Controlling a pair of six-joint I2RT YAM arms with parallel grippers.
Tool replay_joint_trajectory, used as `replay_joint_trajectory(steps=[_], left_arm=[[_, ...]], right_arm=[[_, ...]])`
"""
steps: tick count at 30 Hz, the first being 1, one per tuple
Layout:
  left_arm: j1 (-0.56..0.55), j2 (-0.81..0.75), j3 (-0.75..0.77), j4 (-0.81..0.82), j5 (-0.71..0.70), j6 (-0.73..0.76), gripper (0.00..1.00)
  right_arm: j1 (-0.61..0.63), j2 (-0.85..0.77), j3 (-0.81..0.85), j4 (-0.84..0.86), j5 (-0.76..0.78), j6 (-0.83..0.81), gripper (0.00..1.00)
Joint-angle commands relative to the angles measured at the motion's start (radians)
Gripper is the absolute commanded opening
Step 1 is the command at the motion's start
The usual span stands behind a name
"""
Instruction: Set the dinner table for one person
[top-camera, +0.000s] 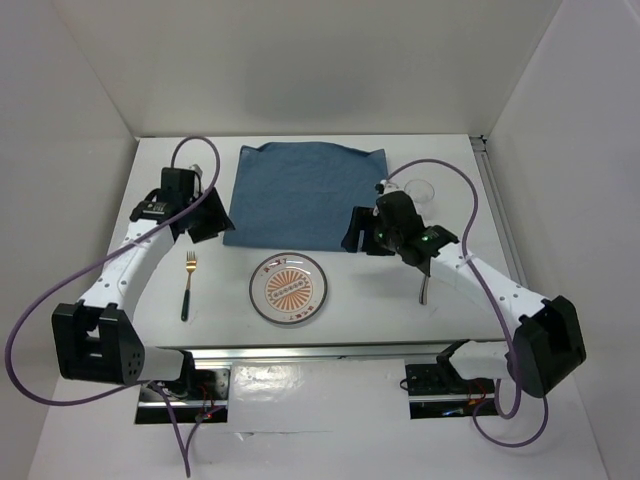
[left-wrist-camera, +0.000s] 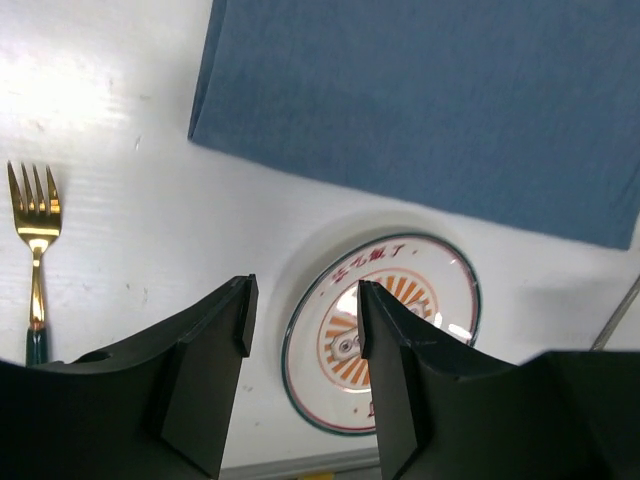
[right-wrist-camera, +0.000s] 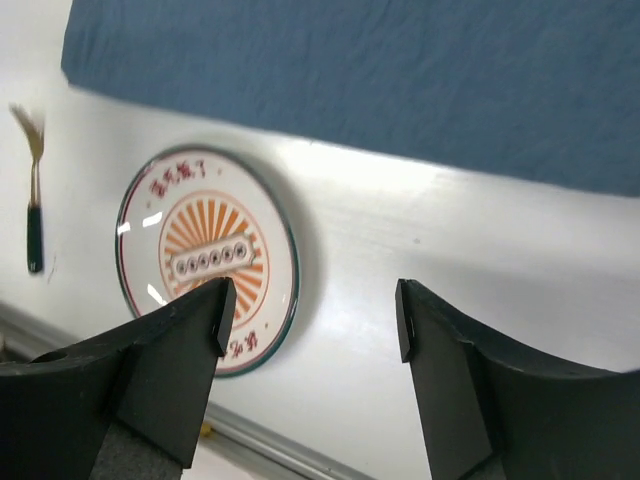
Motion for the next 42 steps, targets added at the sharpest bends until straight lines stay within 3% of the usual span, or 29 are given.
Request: replay_joint_trajectory(steps=[1,3,7,20,26,32,36,37,39,40,42], left_arm=[[-0.001,-0.045,-0.054,-0.009,0.009,0.034,0.63],[-0.001,-0.059,-0.074,-0.009,0.009,0.034,0.63],[-0.001,-0.069,-0.063,-0.009,0.018,0.034,0.64],[-0.01,-0.069,-0.04,-0.009,0.017,0.024,0.64],[-0.01,-0.059,-0.04,0.0,0.026,0.024,0.64],[-0.01,-0.084,-0.063,0.036,0.058,0.033,0.64],[-0.01,-0.084,-0.054,0.036,0.058,0.033,0.64],[-0.01,-0.075,-0.054,0.036,0.058,0.033,0.64],[-0.01,-0.084,-0.054,0.027,0.058,0.042,0.64],[-0.01,-0.093,-0.054,0.027,0.046,0.042,0.64],[-0.01,-0.093,-0.054,0.027,0.035,0.042,0.64]], right_arm=[[0.011,-0.023,-0.079,0.008,-0.111,0.023,0.77],[0.021,-0.023,-0.135,0.093,-0.233,0.037,0.84],[0.077,0.026,-0.239,0.203,-0.317,0.124,0.84],[0.209,0.194,-0.259,0.326,-0.286,0.19,0.84],[0.219,0.27,-0.259,0.408,-0.295,0.19,0.79],[0.219,0.335,-0.311,0.56,-0.314,0.293,0.72],[0.219,0.354,-0.356,0.639,-0.28,0.395,0.58],[0.228,0.354,-0.365,0.639,-0.28,0.396,0.4],[0.228,0.354,-0.355,0.613,-0.251,0.396,0.2],[0.237,0.339,-0.342,0.597,-0.242,0.385,0.03],[0.237,0.291,-0.324,0.536,-0.228,0.351,0.0]])
